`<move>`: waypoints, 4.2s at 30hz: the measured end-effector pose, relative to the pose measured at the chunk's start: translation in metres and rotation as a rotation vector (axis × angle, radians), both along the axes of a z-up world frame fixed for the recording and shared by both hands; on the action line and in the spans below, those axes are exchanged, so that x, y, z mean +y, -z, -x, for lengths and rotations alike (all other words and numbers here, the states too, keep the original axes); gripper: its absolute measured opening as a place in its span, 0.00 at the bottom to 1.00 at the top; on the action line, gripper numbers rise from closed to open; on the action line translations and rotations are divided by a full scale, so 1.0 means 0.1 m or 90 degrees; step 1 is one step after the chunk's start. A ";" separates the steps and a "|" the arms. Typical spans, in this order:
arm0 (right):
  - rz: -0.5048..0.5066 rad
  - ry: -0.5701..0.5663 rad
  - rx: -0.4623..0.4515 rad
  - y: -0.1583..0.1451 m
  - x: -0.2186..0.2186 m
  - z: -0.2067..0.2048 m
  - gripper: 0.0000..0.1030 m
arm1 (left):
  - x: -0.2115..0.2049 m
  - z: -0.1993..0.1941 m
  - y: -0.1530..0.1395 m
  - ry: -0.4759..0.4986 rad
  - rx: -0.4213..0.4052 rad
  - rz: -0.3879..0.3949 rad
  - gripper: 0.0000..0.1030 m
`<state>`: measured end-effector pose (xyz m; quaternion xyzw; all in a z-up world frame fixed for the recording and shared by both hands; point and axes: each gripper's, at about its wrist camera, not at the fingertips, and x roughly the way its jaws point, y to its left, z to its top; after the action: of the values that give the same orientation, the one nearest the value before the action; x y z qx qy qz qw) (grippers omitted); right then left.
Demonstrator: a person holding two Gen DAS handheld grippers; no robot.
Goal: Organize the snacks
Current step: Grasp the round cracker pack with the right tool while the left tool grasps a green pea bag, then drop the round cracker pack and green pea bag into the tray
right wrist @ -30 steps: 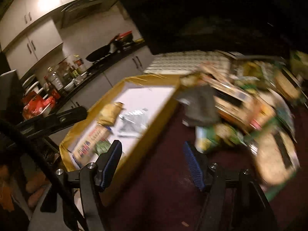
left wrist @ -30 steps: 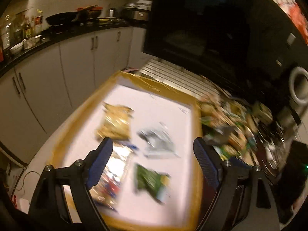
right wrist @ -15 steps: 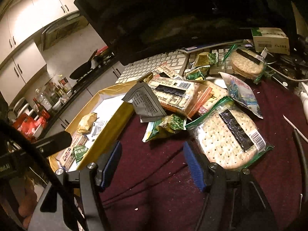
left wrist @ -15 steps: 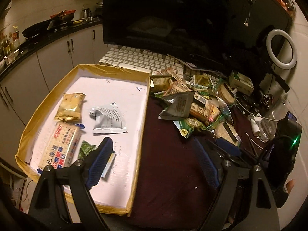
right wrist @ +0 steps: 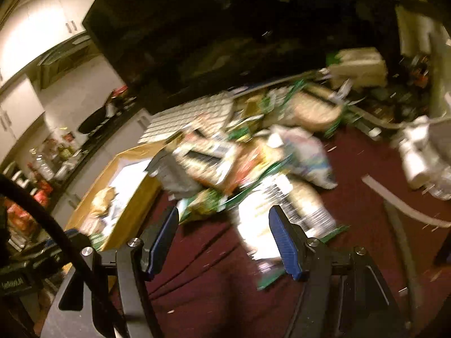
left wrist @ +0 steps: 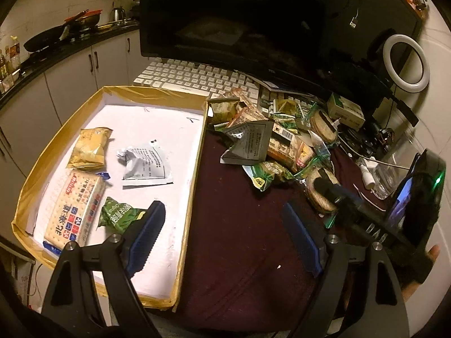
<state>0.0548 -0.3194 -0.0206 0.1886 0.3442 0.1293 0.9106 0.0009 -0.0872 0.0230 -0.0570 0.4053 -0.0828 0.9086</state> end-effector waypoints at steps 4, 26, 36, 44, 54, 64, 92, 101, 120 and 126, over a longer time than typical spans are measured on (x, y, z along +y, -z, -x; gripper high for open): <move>0.042 0.022 0.053 0.06 -0.17 -0.24 0.65 | 0.01 -0.02 0.03 0.006 0.006 0.008 0.83; 0.155 -0.027 0.097 0.26 0.13 -0.11 0.74 | -0.60 -0.68 0.28 0.157 0.078 -0.088 0.83; 0.042 -0.004 0.083 0.29 -0.07 -0.05 0.74 | -0.87 -1.10 0.49 0.144 0.156 -0.067 0.83; 0.010 -0.003 0.079 0.31 -0.16 -0.04 0.73 | -0.81 -1.13 0.63 0.114 0.183 -0.056 0.54; -0.015 -0.016 0.045 0.24 -0.18 0.06 0.73 | -0.52 -0.45 0.39 0.117 0.158 0.035 0.51; -0.015 -0.042 -0.008 0.05 0.01 0.16 0.73 | 0.20 -0.06 -0.04 0.040 0.081 0.131 0.51; 0.164 -0.240 0.078 -0.14 2.46 -1.38 0.73 | 1.81 -2.06 0.38 -0.134 0.169 0.124 0.52; 0.218 -0.262 0.097 -0.04 2.59 -1.44 0.74 | 1.78 -2.10 0.49 -0.113 0.203 0.089 0.64; 0.038 -0.203 -0.050 -0.37 1.30 -0.22 0.79 | 1.44 -0.52 -0.29 -0.154 -0.006 0.086 0.82; 0.043 -0.141 0.023 0.07 0.66 -0.06 0.79 | 0.85 -0.24 -0.11 -0.087 0.018 0.072 0.83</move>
<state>0.0607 -0.2530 -0.0277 0.1206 0.3836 0.2142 0.8902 0.0246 -0.0019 0.0340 -0.1372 0.4077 -0.0423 0.9018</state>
